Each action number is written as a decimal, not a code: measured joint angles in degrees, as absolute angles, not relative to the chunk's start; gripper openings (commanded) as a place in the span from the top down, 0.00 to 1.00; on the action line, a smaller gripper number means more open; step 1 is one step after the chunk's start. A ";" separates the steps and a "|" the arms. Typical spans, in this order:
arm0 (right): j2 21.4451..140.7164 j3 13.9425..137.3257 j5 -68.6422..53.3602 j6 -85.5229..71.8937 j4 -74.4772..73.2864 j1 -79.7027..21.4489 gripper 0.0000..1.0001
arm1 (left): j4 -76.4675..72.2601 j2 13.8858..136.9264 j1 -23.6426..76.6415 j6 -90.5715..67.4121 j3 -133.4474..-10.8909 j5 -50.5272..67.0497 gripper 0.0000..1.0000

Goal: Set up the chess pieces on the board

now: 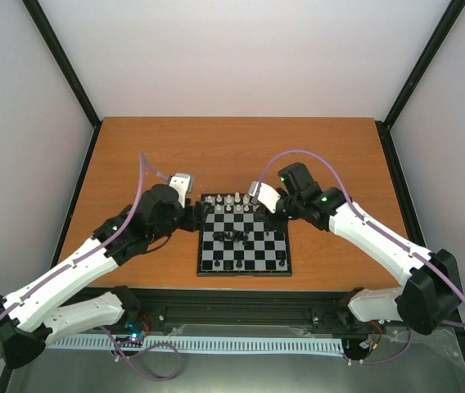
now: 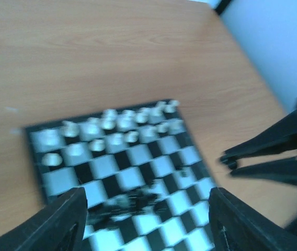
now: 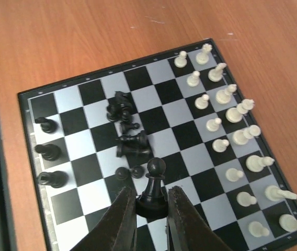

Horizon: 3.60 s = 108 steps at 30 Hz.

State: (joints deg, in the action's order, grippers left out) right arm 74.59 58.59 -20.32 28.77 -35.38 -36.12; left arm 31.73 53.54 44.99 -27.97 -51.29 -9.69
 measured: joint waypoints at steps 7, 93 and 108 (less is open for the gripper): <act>73.10 56.16 -25.34 29.17 -35.31 -36.12 0.94 | 13.28 65.39 44.99 -38.26 -48.77 8.23 0.50; 67.79 51.90 -22.72 33.26 -33.65 -33.32 0.35 | 41.19 68.86 57.34 -34.63 -45.78 -14.72 0.91; 67.79 51.90 -22.98 33.61 -33.69 -33.04 0.35 | 35.73 78.28 57.34 -32.29 -45.10 -13.32 0.91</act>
